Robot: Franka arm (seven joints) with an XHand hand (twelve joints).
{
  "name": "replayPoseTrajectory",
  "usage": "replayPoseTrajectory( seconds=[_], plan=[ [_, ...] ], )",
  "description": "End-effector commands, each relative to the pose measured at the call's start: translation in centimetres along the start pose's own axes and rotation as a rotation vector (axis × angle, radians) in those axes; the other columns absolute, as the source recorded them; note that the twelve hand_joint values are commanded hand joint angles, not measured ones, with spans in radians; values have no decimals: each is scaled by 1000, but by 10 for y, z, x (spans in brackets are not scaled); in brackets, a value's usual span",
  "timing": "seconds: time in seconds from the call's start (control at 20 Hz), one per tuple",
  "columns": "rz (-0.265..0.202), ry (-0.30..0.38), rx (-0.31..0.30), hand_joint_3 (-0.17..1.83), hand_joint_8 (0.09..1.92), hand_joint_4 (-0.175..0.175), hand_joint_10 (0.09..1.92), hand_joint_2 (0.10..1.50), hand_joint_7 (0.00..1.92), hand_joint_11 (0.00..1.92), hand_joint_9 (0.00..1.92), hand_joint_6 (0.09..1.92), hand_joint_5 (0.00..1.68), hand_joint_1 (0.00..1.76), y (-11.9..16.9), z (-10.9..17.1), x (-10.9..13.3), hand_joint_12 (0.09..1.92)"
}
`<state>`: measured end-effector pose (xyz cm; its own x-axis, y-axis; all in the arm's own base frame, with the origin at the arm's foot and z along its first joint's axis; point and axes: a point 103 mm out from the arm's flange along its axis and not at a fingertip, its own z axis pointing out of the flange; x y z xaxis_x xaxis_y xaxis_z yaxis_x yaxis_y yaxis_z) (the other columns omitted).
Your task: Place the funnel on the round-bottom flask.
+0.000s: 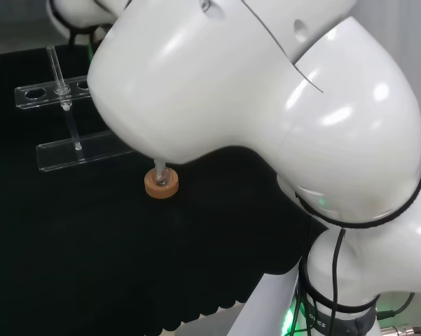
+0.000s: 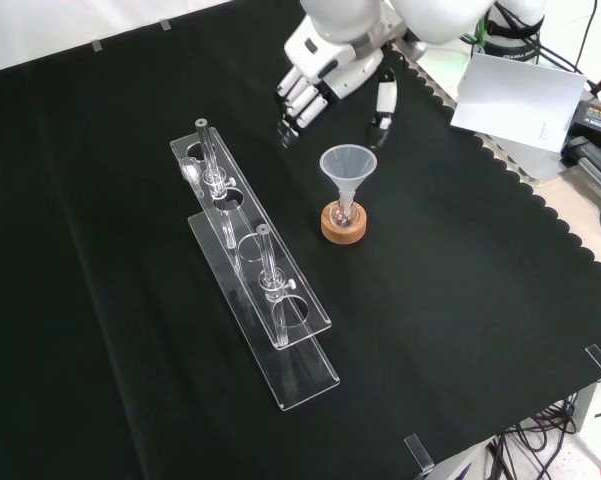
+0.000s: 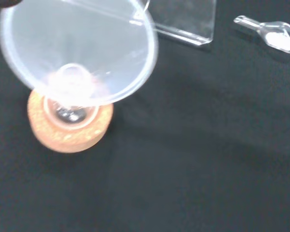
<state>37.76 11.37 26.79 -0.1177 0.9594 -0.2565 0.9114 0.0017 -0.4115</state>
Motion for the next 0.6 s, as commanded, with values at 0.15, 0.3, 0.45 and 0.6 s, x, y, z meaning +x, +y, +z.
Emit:
replayPoseTrajectory(
  seconds=[0.15,0.3,0.45,0.6],
  plan=[
    [-2,98,-53,286,686,-47,669,725,207,308,463,87,343,615,10,12,-48,1411],
    [11,124,-52,293,689,-48,657,724,234,328,493,87,361,620,16,15,-63,1405],
    [21,140,-61,301,689,-50,640,722,263,347,525,87,378,625,21,17,-77,1396],
    [30,154,-62,307,689,-51,629,721,282,364,547,87,392,632,27,17,-90,1393]
  ],
)
